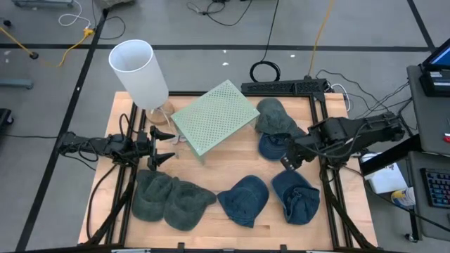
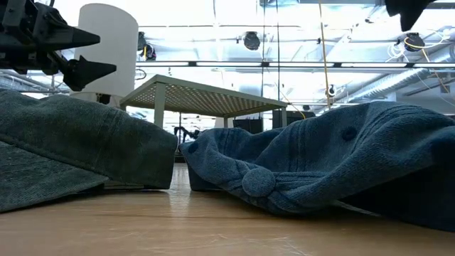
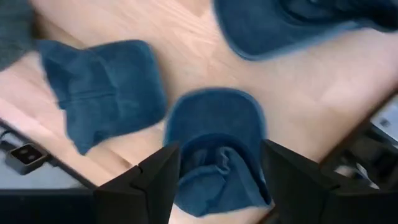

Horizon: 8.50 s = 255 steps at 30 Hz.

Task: Pick & Place hat
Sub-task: Put the bottom right blue cap on the shelf

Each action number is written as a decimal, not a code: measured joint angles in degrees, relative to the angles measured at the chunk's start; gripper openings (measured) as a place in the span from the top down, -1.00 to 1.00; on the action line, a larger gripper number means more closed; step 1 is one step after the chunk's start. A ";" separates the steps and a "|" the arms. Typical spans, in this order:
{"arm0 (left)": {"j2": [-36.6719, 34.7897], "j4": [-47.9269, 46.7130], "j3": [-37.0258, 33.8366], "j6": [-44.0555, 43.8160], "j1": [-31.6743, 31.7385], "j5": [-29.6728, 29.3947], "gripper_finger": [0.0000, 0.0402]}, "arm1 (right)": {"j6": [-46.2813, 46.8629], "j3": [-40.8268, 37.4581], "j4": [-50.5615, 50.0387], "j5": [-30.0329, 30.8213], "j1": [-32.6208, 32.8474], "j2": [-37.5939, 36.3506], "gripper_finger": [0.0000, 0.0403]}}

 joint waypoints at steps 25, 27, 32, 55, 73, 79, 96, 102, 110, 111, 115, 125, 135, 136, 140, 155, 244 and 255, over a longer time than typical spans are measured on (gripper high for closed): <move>0.00 -0.01 0.01 0.00 0.01 0.00 -0.99 | 11.04 -0.13 -1.74 -1.31 5.94 4.43 -0.01; 0.00 -0.01 0.01 0.00 -0.01 0.00 -0.99 | 12.88 -0.13 -1.71 -1.31 7.46 5.49 -0.01; 0.00 -0.01 0.01 0.00 0.01 0.00 -0.99 | 16.49 -0.13 0.01 -1.34 10.73 7.68 -0.01; 0.00 -0.01 0.01 0.00 0.00 0.00 -0.99 | 17.43 -0.17 9.23 -2.30 17.90 16.64 -0.01; -0.02 -0.01 0.01 0.00 -0.01 0.00 -0.99 | 18.12 -2.25 12.92 0.47 20.50 24.86 -0.01; 0.00 -0.01 0.01 0.00 -0.01 0.00 -0.99 | 18.10 -4.02 14.48 0.46 20.81 26.49 -0.01; -0.02 -0.01 -0.01 0.00 -0.01 0.00 -0.99 | 20.02 -15.15 28.89 0.46 20.79 26.44 -0.01; 0.00 -0.01 0.01 0.00 -0.01 0.00 -0.99 | 19.85 -17.82 31.56 0.30 20.79 26.44 -0.01; 0.00 -0.01 0.01 0.00 -0.01 0.00 -0.99 | 20.08 -18.01 32.36 0.27 20.78 26.46 0.15; -0.01 -0.01 0.01 0.00 0.00 0.00 -0.99 | 20.41 -18.01 32.35 0.26 20.76 26.46 0.20; -0.01 -0.01 -0.01 0.00 0.00 0.00 -0.99 | 21.96 -18.50 32.61 0.30 20.65 26.44 0.45; 0.00 -0.01 0.01 0.00 0.01 0.00 -0.99 | 21.92 -19.04 30.97 -1.12 20.66 25.52 0.95; -0.01 0.01 0.00 -0.01 -0.01 0.00 -0.99 | 18.70 -16.06 26.32 1.86 20.76 17.62 0.97; 0.00 -0.01 0.01 0.00 -0.01 0.00 -0.99 | 18.16 -15.68 26.21 2.45 20.76 16.48 0.98; 0.00 -0.01 0.01 0.00 -0.01 0.00 -0.99 | 17.60 -14.97 26.26 5.21 20.76 11.14 0.98; 0.00 -0.01 0.01 0.00 -0.01 0.00 -0.99 | 7.60 -14.88 37.19 22.34 21.57 -6.59 0.98; 61.52 -7.85 72.44 -16.85 -2.25 2.78 -0.99 | -61.64 -21.20 133.09 -3.68 -11.50 -7.11 0.98; 68.27 3.77 73.36 -18.74 0.87 7.33 -0.99 | -61.62 -20.41 133.41 -5.76 -10.39 -7.11 0.98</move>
